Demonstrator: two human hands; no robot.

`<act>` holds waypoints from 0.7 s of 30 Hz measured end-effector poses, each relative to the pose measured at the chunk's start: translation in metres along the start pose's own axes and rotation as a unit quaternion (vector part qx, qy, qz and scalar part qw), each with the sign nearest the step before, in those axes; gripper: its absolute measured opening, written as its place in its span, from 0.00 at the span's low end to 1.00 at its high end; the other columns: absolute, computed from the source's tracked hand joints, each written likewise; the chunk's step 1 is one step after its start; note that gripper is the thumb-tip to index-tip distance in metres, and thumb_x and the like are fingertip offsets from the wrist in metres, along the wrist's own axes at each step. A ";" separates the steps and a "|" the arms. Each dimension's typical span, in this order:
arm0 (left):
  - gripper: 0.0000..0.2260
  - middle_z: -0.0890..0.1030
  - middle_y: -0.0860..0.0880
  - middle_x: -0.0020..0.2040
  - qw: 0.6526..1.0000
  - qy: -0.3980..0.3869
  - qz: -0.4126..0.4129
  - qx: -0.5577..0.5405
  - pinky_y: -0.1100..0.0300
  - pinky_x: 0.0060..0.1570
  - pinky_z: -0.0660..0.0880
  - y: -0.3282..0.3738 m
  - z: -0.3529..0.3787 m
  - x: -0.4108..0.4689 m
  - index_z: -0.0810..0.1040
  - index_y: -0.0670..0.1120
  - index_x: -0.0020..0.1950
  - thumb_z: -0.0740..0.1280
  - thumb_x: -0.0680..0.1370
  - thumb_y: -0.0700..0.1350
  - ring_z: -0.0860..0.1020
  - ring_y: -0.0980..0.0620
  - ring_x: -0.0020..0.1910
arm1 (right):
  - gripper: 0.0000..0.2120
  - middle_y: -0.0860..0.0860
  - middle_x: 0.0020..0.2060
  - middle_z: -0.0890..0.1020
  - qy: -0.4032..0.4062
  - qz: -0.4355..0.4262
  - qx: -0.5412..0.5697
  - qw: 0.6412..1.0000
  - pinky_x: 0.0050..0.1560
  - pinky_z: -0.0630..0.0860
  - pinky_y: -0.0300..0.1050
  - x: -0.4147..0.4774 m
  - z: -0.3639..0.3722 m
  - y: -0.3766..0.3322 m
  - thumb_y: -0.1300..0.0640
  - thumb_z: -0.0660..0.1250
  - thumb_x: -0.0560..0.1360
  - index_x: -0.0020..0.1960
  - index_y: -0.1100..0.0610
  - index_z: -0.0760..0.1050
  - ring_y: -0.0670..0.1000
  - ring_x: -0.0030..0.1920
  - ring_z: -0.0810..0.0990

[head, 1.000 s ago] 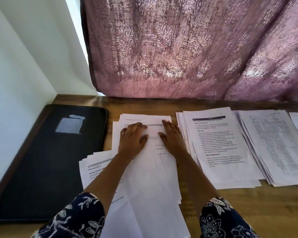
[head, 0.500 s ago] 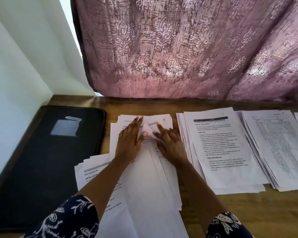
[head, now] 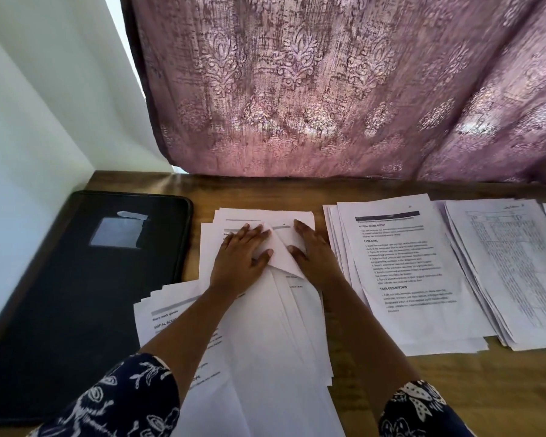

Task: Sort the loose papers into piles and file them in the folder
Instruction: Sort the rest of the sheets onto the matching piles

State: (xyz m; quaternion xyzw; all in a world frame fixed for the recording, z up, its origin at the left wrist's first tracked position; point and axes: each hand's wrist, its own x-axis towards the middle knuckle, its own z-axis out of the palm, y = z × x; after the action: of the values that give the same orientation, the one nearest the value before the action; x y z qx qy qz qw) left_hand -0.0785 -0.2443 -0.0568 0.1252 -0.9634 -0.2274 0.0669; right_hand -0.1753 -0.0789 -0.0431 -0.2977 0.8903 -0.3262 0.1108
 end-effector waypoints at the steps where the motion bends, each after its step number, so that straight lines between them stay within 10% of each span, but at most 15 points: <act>1: 0.28 0.62 0.54 0.77 1.000 -0.001 -0.002 -0.002 0.56 0.73 0.45 0.000 -0.001 0.000 0.63 0.54 0.76 0.50 0.78 0.61 0.55 0.53 0.77 | 0.27 0.52 0.73 0.66 0.001 -0.003 -0.010 1.000 0.69 0.58 0.40 0.001 0.002 0.000 0.55 0.63 0.79 0.75 0.56 0.60 0.53 0.72 0.65; 10: 0.29 0.65 0.51 0.75 0.995 0.029 -0.037 -0.086 0.55 0.74 0.50 0.009 -0.007 -0.006 0.63 0.53 0.76 0.50 0.77 0.62 0.61 0.50 0.75 | 0.30 0.50 0.41 0.81 0.126 0.129 0.053 0.982 0.51 0.77 0.47 -0.011 -0.007 -0.022 0.46 0.73 0.71 0.68 0.54 0.67 0.53 0.44 0.81; 21: 0.33 0.67 0.48 0.74 0.997 0.034 -0.016 -0.067 0.44 0.72 0.62 0.014 -0.011 -0.008 0.51 0.54 0.79 0.49 0.77 0.67 0.68 0.44 0.71 | 0.12 0.50 0.47 0.82 0.041 0.202 0.155 0.966 0.52 0.78 0.49 -0.017 -0.014 -0.014 0.48 0.65 0.78 0.53 0.56 0.75 0.53 0.49 0.81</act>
State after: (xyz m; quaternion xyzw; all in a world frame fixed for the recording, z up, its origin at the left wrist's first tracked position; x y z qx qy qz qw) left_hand -0.0713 -0.2351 -0.0412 0.1440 -0.9410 -0.2879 0.1046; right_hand -0.1611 -0.0699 -0.0234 -0.0773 0.8741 -0.4433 0.1830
